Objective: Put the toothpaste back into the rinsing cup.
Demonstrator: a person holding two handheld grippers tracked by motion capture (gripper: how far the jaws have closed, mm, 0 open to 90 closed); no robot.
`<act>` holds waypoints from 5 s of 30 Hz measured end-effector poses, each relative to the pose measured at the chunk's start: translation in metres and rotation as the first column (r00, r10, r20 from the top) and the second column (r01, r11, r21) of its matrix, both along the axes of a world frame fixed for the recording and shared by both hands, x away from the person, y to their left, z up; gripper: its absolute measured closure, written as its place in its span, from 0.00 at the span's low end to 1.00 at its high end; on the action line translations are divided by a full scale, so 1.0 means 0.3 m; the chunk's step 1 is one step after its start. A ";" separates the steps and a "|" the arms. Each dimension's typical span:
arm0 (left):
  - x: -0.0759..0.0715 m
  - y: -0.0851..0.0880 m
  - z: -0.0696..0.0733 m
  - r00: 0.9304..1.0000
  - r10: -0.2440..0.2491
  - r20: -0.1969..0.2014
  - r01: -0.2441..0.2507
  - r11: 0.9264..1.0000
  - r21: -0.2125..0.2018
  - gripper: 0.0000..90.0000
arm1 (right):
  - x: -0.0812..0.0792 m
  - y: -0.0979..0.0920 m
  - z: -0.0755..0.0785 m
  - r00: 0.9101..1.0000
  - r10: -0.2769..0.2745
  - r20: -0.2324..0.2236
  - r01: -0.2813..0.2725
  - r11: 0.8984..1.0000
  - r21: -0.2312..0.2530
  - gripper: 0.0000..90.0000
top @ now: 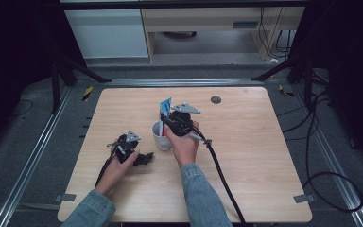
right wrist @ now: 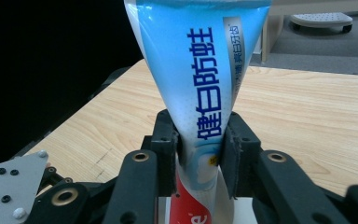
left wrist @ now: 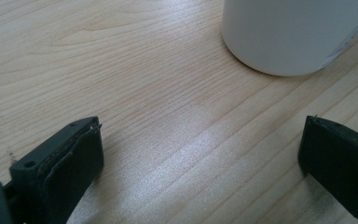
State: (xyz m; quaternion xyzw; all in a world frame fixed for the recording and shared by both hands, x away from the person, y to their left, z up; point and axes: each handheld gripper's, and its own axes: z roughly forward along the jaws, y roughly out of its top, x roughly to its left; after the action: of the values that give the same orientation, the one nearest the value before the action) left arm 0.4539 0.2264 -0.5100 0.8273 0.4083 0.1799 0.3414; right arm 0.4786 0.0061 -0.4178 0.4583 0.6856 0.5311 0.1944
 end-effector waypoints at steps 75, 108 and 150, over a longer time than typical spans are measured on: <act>0.001 -0.001 0.000 1.000 0.000 0.002 0.000 1.000 0.001 0.00 | -0.058 -0.074 0.119 0.998 -0.034 0.056 0.051 0.938 -0.343 0.07; 0.001 -0.002 0.000 1.000 0.003 0.000 -0.003 1.000 -0.002 0.00 | -0.109 -0.267 0.127 0.995 -0.092 0.039 0.100 0.911 -0.401 0.07; 0.002 -0.002 0.001 1.000 0.000 -0.001 0.000 1.000 0.003 0.00 | -0.204 -0.617 -0.085 0.972 -0.204 -0.118 0.129 0.880 -0.456 0.07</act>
State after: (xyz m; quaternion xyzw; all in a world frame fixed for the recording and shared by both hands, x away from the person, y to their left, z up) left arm 0.4544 0.2260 -0.5099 0.8280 0.4081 0.1800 0.3398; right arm 0.4176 -0.1790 -0.4434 0.5006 0.7604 0.3022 0.2826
